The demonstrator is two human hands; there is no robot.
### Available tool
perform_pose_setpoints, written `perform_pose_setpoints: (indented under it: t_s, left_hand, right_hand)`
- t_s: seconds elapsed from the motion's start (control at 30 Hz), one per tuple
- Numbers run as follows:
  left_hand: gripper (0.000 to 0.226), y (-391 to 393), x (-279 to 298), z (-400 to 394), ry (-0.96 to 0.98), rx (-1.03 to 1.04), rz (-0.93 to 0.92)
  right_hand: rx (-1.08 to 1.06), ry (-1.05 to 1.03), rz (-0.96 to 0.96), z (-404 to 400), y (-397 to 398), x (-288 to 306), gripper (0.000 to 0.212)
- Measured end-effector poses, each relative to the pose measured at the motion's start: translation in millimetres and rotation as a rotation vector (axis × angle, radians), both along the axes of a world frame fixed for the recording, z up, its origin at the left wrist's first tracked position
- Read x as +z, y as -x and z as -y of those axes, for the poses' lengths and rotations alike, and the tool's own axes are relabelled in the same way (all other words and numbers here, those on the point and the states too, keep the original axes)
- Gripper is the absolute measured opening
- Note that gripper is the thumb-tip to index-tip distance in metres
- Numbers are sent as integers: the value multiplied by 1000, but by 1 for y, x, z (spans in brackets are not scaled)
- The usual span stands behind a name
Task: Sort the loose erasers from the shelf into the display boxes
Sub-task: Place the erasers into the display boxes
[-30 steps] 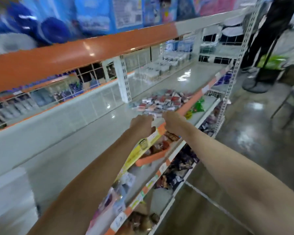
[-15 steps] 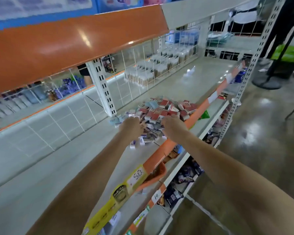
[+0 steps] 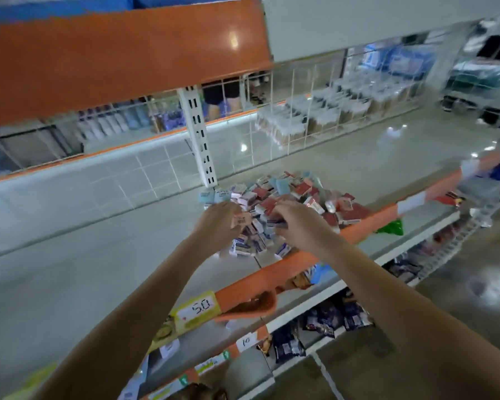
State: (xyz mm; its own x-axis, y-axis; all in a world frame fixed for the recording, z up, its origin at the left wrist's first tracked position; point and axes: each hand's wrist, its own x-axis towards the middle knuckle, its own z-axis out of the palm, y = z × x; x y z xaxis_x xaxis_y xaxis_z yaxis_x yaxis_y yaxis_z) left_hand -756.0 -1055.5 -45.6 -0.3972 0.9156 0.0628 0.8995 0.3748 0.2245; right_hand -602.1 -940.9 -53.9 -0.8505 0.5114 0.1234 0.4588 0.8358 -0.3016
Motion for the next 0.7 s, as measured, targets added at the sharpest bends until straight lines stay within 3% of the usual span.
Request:
perform_pose_setpoints:
  t_s: [0.07, 0.2, 0.33, 0.47, 0.7]
  left_hand:
    - [34, -6, 7, 10, -58, 42, 73]
    - [27, -8, 13, 43, -211, 183, 253]
    - [20, -1, 16, 80, -188, 323, 344]
    - [20, -1, 26, 123, -271, 436, 602]
    - [28, -1, 40, 213, -408, 605, 828]
  right_hand:
    - [91, 40, -50, 1, 3, 7, 27]
    - [240, 133, -52, 12, 15, 21, 21]
    - [360, 172, -51, 31, 37, 31, 26]
    - [505, 287, -77, 64, 61, 43, 31]
    - [617, 516, 21, 138, 99, 57, 19]
